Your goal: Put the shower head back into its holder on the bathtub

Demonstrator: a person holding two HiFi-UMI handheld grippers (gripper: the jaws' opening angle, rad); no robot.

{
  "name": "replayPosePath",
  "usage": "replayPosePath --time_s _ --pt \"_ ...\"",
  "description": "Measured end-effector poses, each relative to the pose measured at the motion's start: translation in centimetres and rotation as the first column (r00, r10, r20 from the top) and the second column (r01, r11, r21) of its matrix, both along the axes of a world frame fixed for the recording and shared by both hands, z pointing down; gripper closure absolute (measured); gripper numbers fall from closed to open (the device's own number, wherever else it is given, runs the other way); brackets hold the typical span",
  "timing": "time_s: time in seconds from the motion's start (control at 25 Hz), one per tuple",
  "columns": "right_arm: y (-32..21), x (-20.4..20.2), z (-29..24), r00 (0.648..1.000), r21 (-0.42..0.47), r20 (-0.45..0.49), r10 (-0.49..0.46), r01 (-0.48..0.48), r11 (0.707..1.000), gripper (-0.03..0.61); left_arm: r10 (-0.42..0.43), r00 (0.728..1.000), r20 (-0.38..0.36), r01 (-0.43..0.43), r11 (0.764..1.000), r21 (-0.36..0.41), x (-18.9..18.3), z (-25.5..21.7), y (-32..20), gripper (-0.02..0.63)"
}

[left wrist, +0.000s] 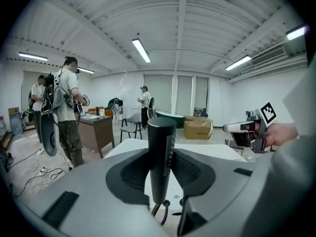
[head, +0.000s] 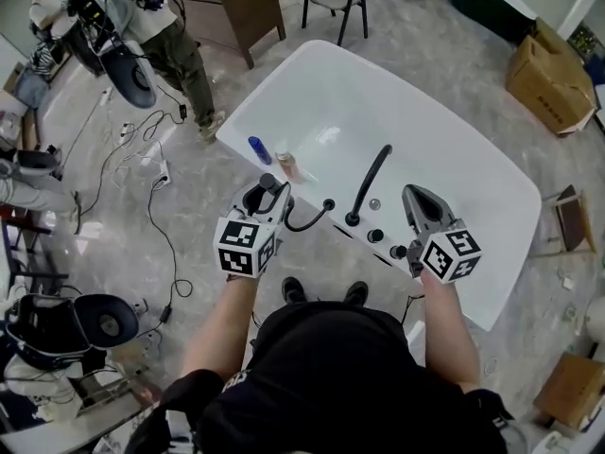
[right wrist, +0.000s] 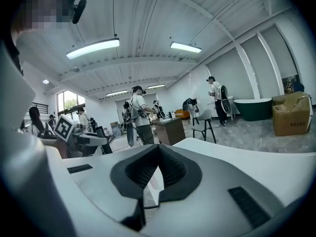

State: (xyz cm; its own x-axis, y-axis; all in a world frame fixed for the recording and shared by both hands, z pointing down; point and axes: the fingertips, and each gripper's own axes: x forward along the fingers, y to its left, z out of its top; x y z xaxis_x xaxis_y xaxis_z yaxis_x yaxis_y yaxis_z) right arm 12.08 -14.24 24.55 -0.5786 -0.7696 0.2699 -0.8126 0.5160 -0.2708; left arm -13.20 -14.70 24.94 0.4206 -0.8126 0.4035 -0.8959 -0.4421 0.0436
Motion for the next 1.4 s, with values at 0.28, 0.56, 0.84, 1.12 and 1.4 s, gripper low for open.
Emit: replayPosePath --time_s 0.28,0.56,0.84,1.12,1.4 --pt "-1.5 2.8 -2.4 0.998 0.048 0.030 -0.059 0.057 0.997 0.565 -0.031 0.999 -0.016 0.033 0.996 0.086 3.3 -4.5 -0.5 0.472" --pt "-2.0 4.3 -4.3 0.996 0.065 0.054 -0.071 0.067 0.996 0.565 0.008 1.000 -0.015 -0.006 0.989 0.149 6.2 -8.3 -1.2 0.471" --pt "-3.2 2.8 -4.8 0.997 0.062 0.077 -0.015 0.010 0.998 0.565 0.119 0.993 -0.020 -0.115 0.984 0.135 7.4 -8.2 -4.2 0.471" --pt "-3.8 0.4 -2.3 0.998 -0.010 0.063 0.024 -0.023 1.000 0.565 0.202 0.979 -0.038 -0.200 0.979 0.039 7.5 -3.2 -7.1 0.471" --pt "-4.3 1.8 2.0 0.996 -0.099 0.056 0.070 -0.065 0.993 0.565 0.233 0.972 -0.042 -0.235 0.970 -0.063 9.5 3.5 -8.4 0.471"
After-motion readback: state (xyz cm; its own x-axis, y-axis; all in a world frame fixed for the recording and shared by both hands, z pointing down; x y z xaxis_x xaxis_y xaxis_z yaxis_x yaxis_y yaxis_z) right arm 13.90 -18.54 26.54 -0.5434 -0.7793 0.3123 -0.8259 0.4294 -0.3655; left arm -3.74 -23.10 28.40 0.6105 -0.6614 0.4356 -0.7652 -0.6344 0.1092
